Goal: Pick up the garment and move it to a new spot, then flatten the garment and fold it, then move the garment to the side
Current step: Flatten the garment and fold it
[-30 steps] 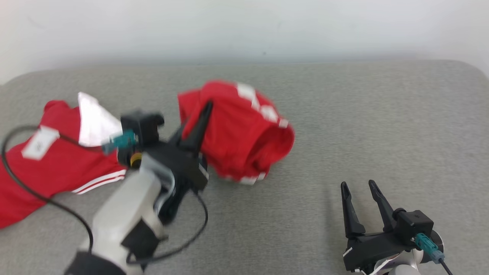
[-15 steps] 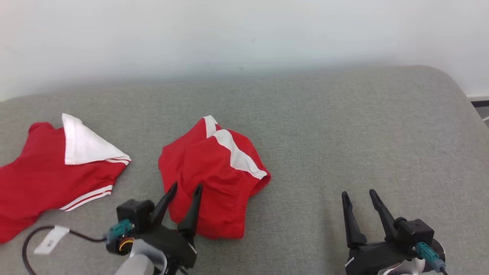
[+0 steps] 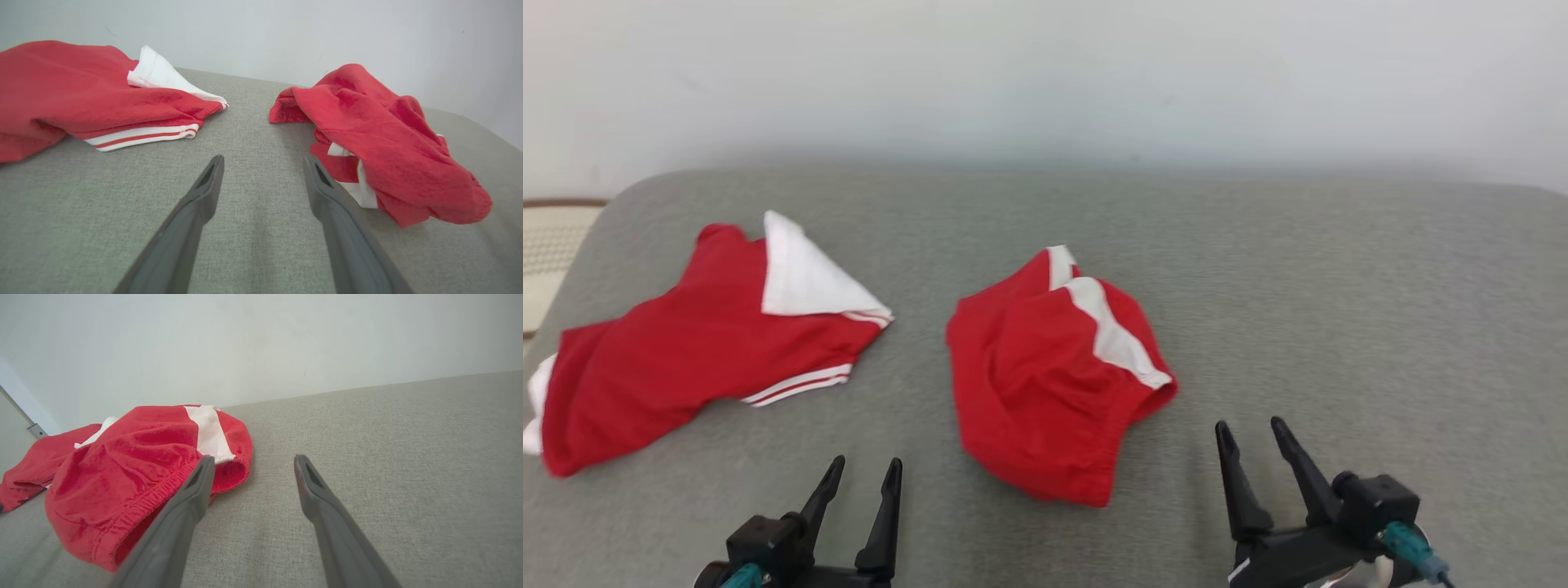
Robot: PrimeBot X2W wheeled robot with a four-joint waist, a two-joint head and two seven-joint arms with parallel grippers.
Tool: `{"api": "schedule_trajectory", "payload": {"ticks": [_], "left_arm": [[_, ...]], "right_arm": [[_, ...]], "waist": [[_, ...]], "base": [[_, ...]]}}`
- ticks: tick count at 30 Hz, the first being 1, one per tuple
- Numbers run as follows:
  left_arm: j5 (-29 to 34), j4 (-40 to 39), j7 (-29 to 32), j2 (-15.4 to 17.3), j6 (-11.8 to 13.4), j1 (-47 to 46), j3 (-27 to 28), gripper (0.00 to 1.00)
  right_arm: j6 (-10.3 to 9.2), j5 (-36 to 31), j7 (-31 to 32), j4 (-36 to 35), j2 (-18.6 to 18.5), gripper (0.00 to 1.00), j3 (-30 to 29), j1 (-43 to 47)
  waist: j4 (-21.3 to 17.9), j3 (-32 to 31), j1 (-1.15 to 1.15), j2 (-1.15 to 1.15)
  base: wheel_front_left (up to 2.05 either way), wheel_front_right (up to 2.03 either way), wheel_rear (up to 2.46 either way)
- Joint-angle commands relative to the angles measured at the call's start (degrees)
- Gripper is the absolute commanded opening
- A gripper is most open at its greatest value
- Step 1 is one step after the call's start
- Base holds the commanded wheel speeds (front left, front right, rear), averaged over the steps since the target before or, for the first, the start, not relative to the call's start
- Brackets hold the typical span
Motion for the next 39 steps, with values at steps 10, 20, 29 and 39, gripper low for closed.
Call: {"api": "schedule_trajectory", "payload": {"ticks": [10, 20, 29, 39], "left_arm": [[2.45, -2.78, -0.23, -0.63, -2.06, 3.26, 2.66, 1.00], [0.42, -3.61, -0.23, -0.64, -2.30, 1.70, 0.04, 1.00], [-0.61, -4.54, -0.23, -0.64, -2.00, 0.98, -0.92, 1.00], [-2.77, -4.15, -0.23, -0.64, -1.75, 1.09, -3.35, 1.00]], "right_arm": [[0.06, 6.48, -0.05, 3.21, 0.49, 1.00, -2.77, -4.03], [0.06, 12.06, -0.04, 7.88, 0.96, 1.00, -3.84, -6.31], [0.06, 14.07, -0.05, 8.80, 1.30, 0.00, -7.27, -9.80], [0.06, 7.58, -0.05, 5.17, -9.73, 0.00, -6.78, -24.08]], "waist": [[11.82, 3.66, 0.01, 0.00], [16.51, 6.41, 0.01, 0.00], [18.22, 7.81, 0.01, 0.00], [18.40, 6.26, 0.01, 0.00]], "base": [[0.00, 0.00, 0.00], [0.00, 0.00, 0.00], [0.00, 0.00, 0.00], [0.00, 0.00, 0.00]]}}
